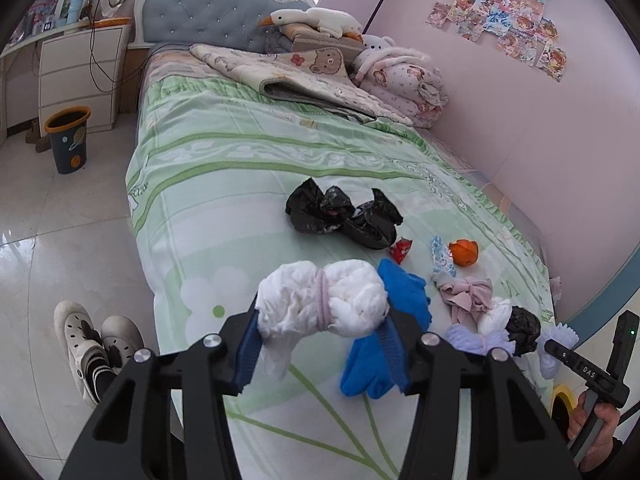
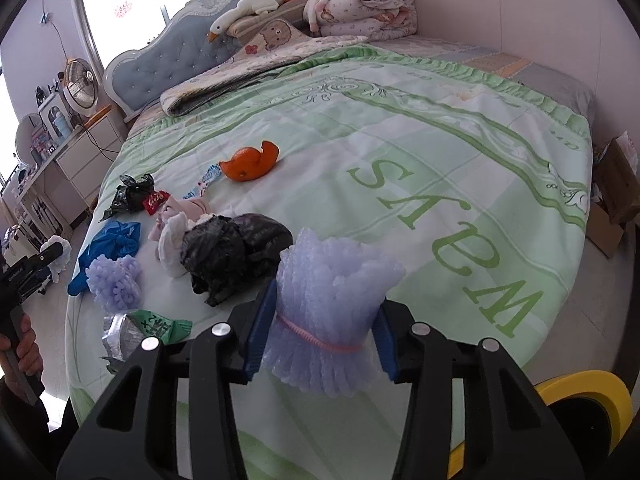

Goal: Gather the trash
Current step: 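Carry the tissue bundle and mesh net over the yellow-rimmed bin with both tools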

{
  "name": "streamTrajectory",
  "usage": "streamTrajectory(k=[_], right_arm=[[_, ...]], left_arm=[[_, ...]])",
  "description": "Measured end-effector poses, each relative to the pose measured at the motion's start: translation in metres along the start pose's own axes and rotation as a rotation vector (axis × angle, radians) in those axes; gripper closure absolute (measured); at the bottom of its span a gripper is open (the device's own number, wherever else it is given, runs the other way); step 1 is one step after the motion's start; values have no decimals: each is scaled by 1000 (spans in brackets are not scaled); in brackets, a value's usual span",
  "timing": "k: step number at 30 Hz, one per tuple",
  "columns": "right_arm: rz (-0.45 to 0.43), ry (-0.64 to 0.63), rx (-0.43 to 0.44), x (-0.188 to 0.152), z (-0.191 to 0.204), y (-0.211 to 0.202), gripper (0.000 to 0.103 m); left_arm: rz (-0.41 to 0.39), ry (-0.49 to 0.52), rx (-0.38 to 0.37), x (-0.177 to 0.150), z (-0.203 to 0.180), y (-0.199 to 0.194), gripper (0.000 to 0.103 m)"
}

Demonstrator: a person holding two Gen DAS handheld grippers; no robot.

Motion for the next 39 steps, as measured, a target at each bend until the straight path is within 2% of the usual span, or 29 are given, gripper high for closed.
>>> streamTrajectory(k=[5,12,15,25,39], right_arm=[[-48,-30,31,12,14,-26,60],[-64,-36,105,13,29,-59,60],[-76,-45,114,13,33,-76,60],[-140,-62,88,7,28,-146,59],[-196,19,-20,-28,-27,-243,59]], left_arm=[[-54,63,12,8,-22,-31,54],[-47,141,0,-3,-69,-60,54],[-42,170,-29,-9,-91,-72,54],[-29,273,-111,-38,-167,-106,54],[21,409,-287,-74,-271,-149,54]])
Point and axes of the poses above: each gripper's, at about its wrist camera, not at the fingertips, and y roughly the way its jaws point, z to its left, x to its top, the point moved 7 cm from there along y, roughly the way its jaws point, and after that the axes turned 12 degrees about x, right-handed, at the moved point
